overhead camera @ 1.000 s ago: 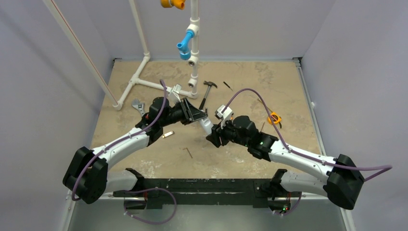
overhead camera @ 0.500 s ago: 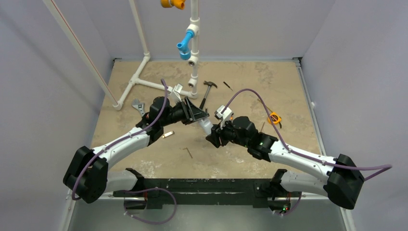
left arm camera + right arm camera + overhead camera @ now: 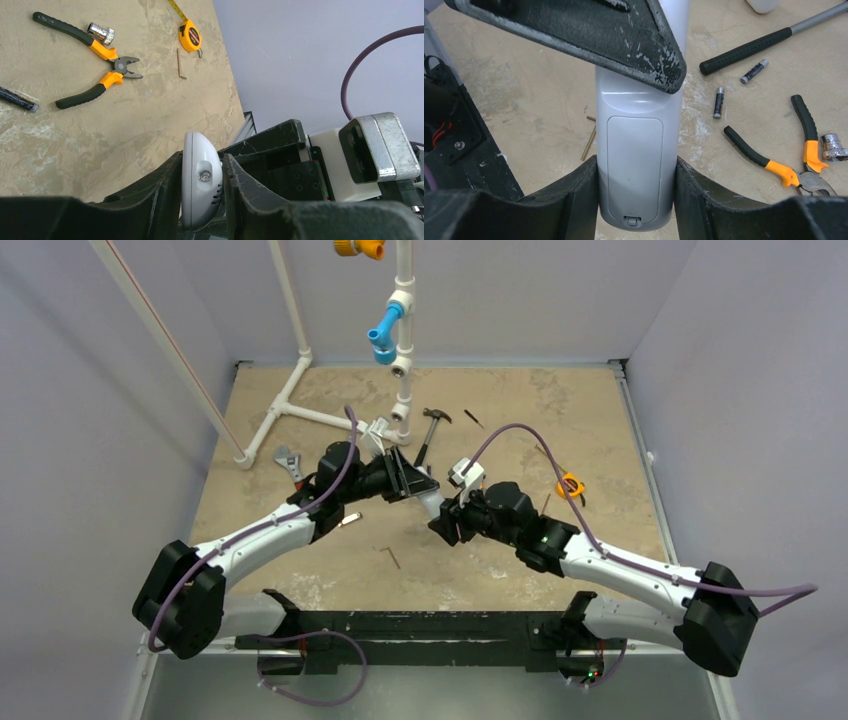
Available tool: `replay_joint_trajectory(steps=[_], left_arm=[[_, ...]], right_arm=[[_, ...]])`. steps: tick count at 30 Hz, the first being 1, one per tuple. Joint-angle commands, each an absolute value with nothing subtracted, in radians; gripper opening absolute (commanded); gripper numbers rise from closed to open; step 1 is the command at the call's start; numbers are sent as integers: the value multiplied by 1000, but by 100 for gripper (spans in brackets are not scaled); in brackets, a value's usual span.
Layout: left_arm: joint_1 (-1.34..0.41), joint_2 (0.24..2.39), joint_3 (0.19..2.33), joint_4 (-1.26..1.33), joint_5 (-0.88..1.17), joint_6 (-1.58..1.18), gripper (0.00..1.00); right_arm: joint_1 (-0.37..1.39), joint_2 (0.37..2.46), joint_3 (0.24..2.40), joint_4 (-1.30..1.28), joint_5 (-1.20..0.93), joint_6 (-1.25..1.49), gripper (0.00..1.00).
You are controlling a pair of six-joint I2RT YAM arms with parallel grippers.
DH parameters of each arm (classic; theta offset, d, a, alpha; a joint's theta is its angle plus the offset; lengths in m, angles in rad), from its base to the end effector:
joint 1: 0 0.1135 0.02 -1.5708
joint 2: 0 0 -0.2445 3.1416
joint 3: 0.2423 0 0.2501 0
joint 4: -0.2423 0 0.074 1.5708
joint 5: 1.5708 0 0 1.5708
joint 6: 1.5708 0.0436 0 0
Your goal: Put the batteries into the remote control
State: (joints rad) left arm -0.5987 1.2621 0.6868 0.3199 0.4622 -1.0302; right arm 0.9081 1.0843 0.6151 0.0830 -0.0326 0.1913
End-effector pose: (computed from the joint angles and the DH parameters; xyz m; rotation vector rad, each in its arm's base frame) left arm 0.2298 -0.1803 0.2361 -0.0756 2.1017 -1.4967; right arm 0.1578 0.2045 0.2291 -0.7343 1.8968 0.7432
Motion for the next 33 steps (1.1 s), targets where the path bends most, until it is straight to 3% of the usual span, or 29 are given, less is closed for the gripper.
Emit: replay_joint_trajectory(steps=[1, 10, 12, 14, 15, 18, 19, 24, 26, 33], left_arm=[[-610, 1257, 730, 319, 448, -985, 31], [-615, 1255, 732, 308, 434, -981, 24], [-616, 1254, 732, 310, 431, -984, 17], [-616, 1252, 732, 310, 428, -983, 3], [-616, 1252, 732, 310, 427, -984, 0], [-616, 1254, 725, 322, 427, -982, 0], [-615, 1254, 719, 331, 431, -982, 0], [-614, 1261, 707, 367, 453, -965, 0], [-613, 1266, 710, 365, 459, -959, 0], [-608, 1284, 729, 321, 555, -896, 0]], right_arm=[[910, 1047, 655, 131, 0, 202, 0], [910, 1045, 650, 131, -1, 206, 0], [910, 1046, 649, 130, -1, 207, 0], [910, 1045, 647, 128, -1, 205, 2], [910, 1043, 647, 127, -2, 203, 8], [910, 1036, 646, 122, -4, 190, 42], [910, 1030, 646, 119, -7, 181, 50], [910, 972, 650, 103, -32, 108, 75], [910, 945, 650, 102, -53, 71, 79], [910, 850, 691, -19, -171, -178, 77]])
